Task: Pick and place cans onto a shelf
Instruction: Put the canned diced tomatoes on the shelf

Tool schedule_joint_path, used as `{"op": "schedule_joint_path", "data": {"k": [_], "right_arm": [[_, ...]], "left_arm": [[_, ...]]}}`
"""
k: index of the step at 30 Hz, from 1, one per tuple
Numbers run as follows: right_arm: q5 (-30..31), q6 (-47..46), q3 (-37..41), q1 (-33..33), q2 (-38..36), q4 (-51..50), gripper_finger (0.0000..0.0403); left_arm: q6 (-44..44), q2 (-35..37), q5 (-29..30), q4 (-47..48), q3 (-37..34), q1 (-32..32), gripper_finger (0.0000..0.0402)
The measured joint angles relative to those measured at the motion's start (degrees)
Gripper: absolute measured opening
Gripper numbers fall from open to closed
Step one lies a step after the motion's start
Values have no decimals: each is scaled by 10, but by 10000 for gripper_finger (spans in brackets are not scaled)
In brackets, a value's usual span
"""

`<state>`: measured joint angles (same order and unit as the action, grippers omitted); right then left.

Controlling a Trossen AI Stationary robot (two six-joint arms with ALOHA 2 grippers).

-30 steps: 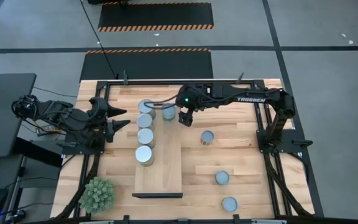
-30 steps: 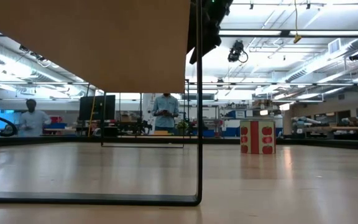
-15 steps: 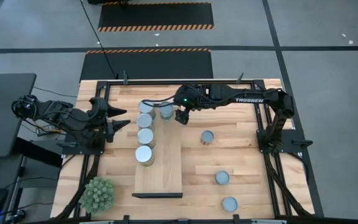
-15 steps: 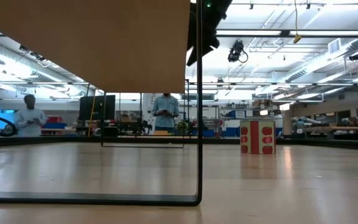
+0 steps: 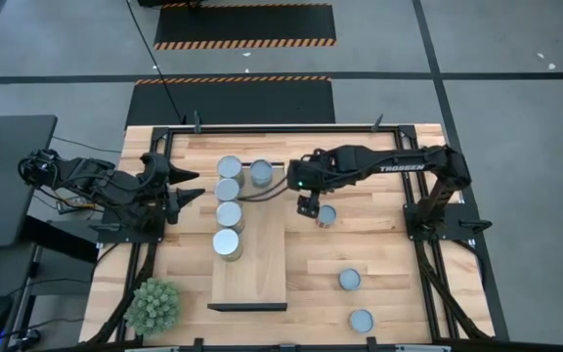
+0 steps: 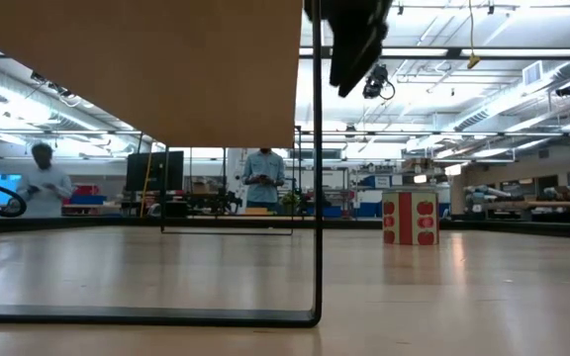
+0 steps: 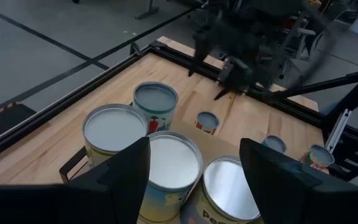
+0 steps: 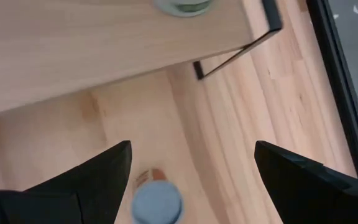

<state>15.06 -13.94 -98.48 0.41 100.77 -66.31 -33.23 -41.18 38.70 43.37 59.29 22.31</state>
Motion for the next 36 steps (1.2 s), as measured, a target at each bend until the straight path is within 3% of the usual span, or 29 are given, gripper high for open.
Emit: {"op": "schedule_joint_path", "data": {"k": [5,14,19,24,36], "right_arm": [[27,-25,30,26,-25,20,347],[51,-72,258,60,-128,225,348],[8,-75,342,62,-152,258,361],[-24,-63,379,61,-157,256,396],[-46,-6,429,25,-155,312,399]], "left_arm": [[0,1,0,11,0,0,254],[0,1,0,16,0,0,254],[-1,1,-8,16,0,0,254],[-1,1,-10,16,0,0,254],[-1,1,-10,16,0,0,254]]}}
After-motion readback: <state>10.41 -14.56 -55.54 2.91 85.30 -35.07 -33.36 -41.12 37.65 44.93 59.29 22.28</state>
